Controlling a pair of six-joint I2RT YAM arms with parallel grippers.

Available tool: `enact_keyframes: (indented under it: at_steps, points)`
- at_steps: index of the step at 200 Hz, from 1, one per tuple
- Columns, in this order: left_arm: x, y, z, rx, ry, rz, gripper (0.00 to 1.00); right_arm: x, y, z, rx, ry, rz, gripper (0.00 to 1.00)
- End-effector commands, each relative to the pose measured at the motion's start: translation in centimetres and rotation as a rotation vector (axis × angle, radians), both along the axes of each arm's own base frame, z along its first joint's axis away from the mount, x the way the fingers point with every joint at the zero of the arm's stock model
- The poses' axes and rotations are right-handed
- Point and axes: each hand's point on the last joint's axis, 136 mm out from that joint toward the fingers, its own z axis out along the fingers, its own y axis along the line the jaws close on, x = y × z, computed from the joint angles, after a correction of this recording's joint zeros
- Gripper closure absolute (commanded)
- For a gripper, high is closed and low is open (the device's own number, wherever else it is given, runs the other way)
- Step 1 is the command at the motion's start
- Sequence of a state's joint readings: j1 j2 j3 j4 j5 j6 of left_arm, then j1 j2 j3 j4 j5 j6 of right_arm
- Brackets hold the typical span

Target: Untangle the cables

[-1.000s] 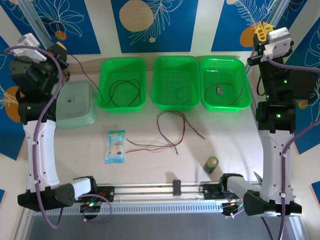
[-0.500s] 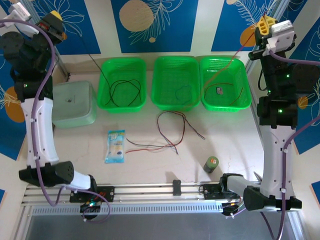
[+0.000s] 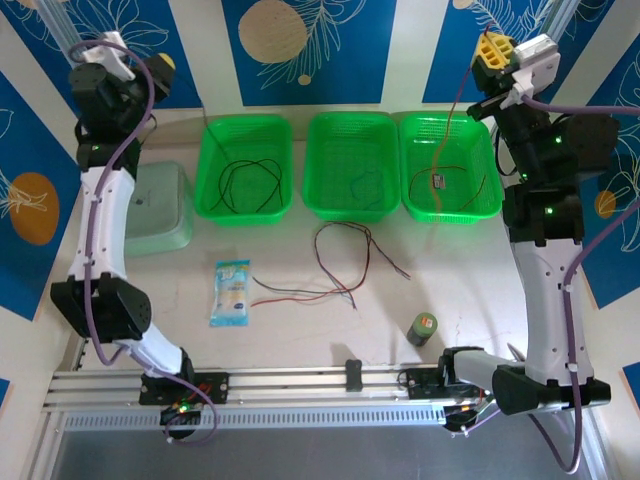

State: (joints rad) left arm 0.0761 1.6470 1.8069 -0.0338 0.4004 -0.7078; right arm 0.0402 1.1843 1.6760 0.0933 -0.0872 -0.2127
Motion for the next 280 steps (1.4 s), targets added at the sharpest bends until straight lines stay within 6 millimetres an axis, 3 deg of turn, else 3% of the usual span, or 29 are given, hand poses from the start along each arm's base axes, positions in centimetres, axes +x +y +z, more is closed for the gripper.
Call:
enact_keyframes:
  at_steps: [1, 43, 71, 120, 168, 201, 217, 250, 280]
  points:
    - [2.0, -2.0, -5.4, 0.036, 0.099, -0.075, 1.00, -1.7, 0.0, 1.9, -0.014, -0.058, -0.010, 1.00]
    - [3.9, -5.0, -16.9, 0.125, 0.371, -0.105, 1.00, -2.1, -0.5, 2.2, -0.038, -0.073, -0.050, 1.00]
    - [4.2, -6.1, -23.2, 0.229, 0.523, -0.078, 1.00, -2.6, -0.5, 2.5, -0.038, -0.081, -0.047, 1.00]
    - [4.1, -7.0, -31.5, 0.409, 0.746, -0.068, 1.00, -2.9, -0.6, 2.7, -0.038, -0.087, -0.048, 1.00]
    - [4.0, -7.9, -38.8, 0.390, 0.920, -0.128, 1.00, -3.4, -0.2, 3.2, -0.038, -0.092, -0.024, 1.00]
    - [4.3, -8.8, -40.8, 0.361, 0.987, -0.173, 0.99, -3.3, -0.5, 3.1, -0.050, -0.095, -0.052, 1.00]
    - [4.4, -8.9, -40.7, 0.355, 0.995, -0.174, 0.55, -3.4, -0.6, 3.0, -0.056, -0.097, -0.061, 1.00]
    - [5.2, -7.9, -36.6, 0.387, 0.909, -0.115, 0.39, -2.7, -1.1, 2.9, -0.072, -0.098, -0.099, 1.00]
    - [5.4, -7.1, -30.8, 0.429, 0.792, -0.066, 0.35, 0.1, -3.1, 2.2, -0.107, -0.085, -0.210, 1.00]
